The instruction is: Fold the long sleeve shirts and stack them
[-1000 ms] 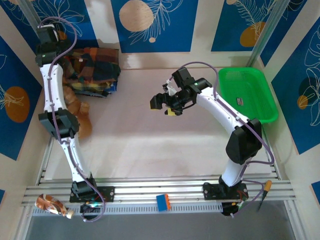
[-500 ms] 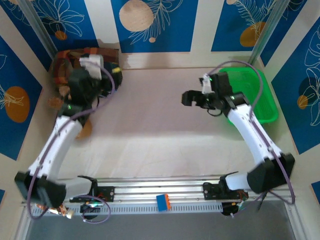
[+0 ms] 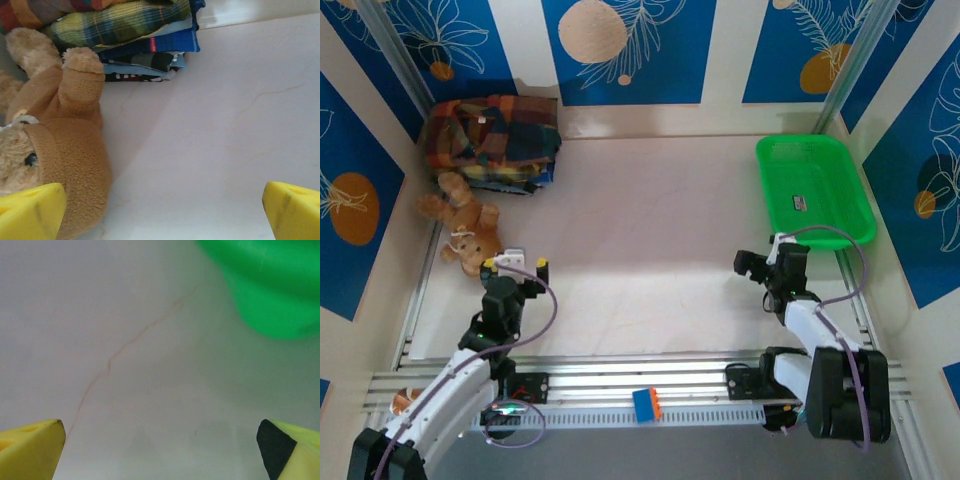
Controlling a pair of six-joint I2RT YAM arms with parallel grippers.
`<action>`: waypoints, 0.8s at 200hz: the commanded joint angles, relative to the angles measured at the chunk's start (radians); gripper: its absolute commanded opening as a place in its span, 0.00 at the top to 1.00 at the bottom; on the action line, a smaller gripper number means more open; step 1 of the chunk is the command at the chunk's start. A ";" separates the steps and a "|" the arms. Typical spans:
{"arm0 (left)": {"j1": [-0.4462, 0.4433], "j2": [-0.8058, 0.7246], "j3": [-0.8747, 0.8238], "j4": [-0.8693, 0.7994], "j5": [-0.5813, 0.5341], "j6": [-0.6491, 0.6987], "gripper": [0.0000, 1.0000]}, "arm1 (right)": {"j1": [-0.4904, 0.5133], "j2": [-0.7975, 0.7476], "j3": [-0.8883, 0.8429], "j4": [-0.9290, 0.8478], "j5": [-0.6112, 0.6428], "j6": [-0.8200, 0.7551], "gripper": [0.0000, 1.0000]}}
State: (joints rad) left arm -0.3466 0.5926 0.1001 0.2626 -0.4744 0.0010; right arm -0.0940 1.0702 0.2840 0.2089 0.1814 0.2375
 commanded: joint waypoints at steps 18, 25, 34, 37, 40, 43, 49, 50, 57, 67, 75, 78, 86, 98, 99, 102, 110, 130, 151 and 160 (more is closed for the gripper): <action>0.099 0.319 -0.030 0.486 0.076 0.103 0.00 | 0.002 0.245 0.076 0.490 -0.086 -0.018 0.01; 0.117 0.428 -0.018 0.585 0.121 0.103 0.00 | 0.016 0.299 0.096 0.529 -0.104 -0.041 0.01; 0.125 0.570 0.015 0.710 0.137 0.108 0.00 | 0.045 0.372 0.123 0.544 -0.103 -0.077 0.01; 0.128 0.615 0.027 0.743 0.141 0.109 0.00 | 0.056 0.393 0.126 0.562 -0.096 -0.089 0.01; 0.131 0.662 0.039 0.788 0.150 0.113 0.00 | 0.068 0.415 0.126 0.582 -0.087 -0.099 0.01; 0.135 0.701 0.052 0.830 0.157 0.115 0.00 | 0.079 0.435 0.128 0.593 -0.078 -0.108 0.01; 0.141 0.795 0.074 0.904 0.176 0.125 0.00 | 0.097 0.461 0.126 0.628 -0.060 -0.127 0.01; 0.142 0.809 0.079 0.910 0.178 0.127 0.00 | 0.100 0.461 0.124 0.631 -0.056 -0.129 0.01; 0.148 0.900 0.114 0.950 0.176 0.128 0.00 | 0.106 0.450 0.124 0.606 -0.044 -0.133 0.01; 0.159 1.026 0.130 1.036 0.193 0.135 0.00 | 0.093 0.454 0.121 0.623 -0.064 -0.121 0.01; 0.161 1.033 0.137 1.047 0.163 0.122 0.00 | 0.094 0.449 0.128 0.599 -0.059 -0.122 0.01; 0.165 1.004 0.143 0.987 0.164 0.101 0.00 | 0.095 0.449 0.128 0.599 -0.057 -0.122 0.01; 0.198 0.954 0.168 0.848 0.219 0.068 0.00 | 0.099 0.453 0.125 0.615 -0.050 -0.126 0.01; 0.245 0.986 0.214 0.819 0.273 0.040 0.00 | 0.106 0.451 0.124 0.613 -0.040 -0.132 0.01; 0.247 0.987 0.219 0.811 0.276 0.039 0.00 | 0.106 0.451 0.124 0.615 -0.039 -0.133 0.01; 0.256 0.981 0.233 0.772 0.285 0.028 0.00 | 0.109 0.449 0.121 0.616 -0.033 -0.134 0.01; 0.270 0.960 0.268 0.661 0.314 0.014 0.00 | 0.114 0.450 0.127 0.606 -0.015 -0.130 0.01; 0.271 0.966 0.256 0.699 0.326 0.018 0.00 | 0.101 0.451 0.129 0.604 -0.048 -0.127 0.01; 0.271 0.969 0.259 0.698 0.324 0.019 0.00 | 0.101 0.450 0.133 0.593 -0.059 -0.132 0.01; 0.273 0.972 0.259 0.708 0.324 0.022 0.00 | 0.093 0.453 0.136 0.589 -0.082 -0.129 0.01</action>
State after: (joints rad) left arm -0.0807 1.5776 0.3500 0.9874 -0.1871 0.0387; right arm 0.0090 1.5261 0.3965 0.7589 0.1307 0.1310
